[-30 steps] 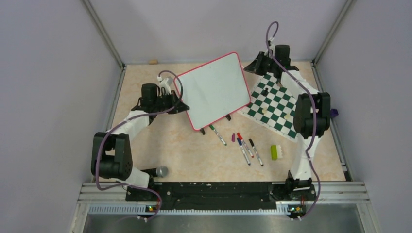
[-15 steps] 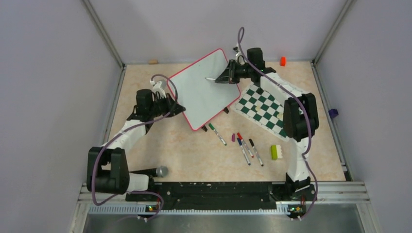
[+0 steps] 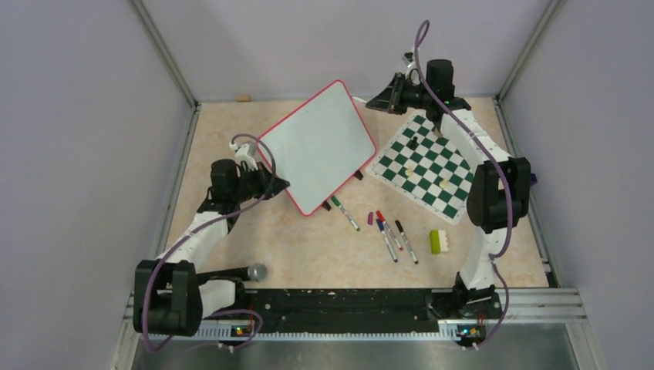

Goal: Write a sentence on the whiteboard
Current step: Move the whiteboard to the center of the board.

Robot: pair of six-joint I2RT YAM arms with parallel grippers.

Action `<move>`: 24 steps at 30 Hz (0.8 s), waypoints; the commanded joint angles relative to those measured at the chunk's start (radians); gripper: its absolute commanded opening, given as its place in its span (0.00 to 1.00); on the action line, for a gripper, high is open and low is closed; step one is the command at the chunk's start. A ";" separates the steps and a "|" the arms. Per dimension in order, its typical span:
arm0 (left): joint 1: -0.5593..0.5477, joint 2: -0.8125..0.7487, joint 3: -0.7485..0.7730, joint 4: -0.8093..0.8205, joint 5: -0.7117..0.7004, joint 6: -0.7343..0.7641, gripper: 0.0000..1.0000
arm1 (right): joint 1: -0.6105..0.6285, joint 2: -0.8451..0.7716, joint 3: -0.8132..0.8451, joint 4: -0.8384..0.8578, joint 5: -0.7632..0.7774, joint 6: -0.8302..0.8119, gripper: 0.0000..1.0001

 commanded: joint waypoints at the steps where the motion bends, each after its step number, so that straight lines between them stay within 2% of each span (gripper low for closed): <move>1: 0.017 -0.025 -0.049 0.016 -0.112 0.046 0.00 | -0.032 -0.037 -0.007 0.035 0.077 0.000 0.00; 9: 0.021 -0.054 -0.063 -0.028 -0.168 0.036 0.02 | -0.038 0.061 0.096 -0.062 0.153 -0.057 0.00; 12: 0.026 -0.075 -0.076 -0.042 -0.193 0.026 0.13 | -0.041 0.068 0.094 -0.072 0.195 -0.076 0.00; 14: 0.028 -0.101 -0.091 -0.048 -0.217 0.015 0.30 | -0.044 0.080 0.102 -0.071 0.218 -0.079 0.00; 16: 0.030 -0.126 -0.107 -0.050 -0.239 0.002 0.39 | -0.048 0.106 0.128 -0.072 0.229 -0.078 0.00; 21: 0.031 -0.175 -0.123 -0.067 -0.251 -0.023 0.54 | -0.048 0.256 0.321 -0.177 0.204 -0.108 0.00; 24: 0.032 -0.202 -0.135 -0.071 -0.237 -0.041 0.55 | -0.048 0.370 0.454 -0.245 0.153 -0.128 0.00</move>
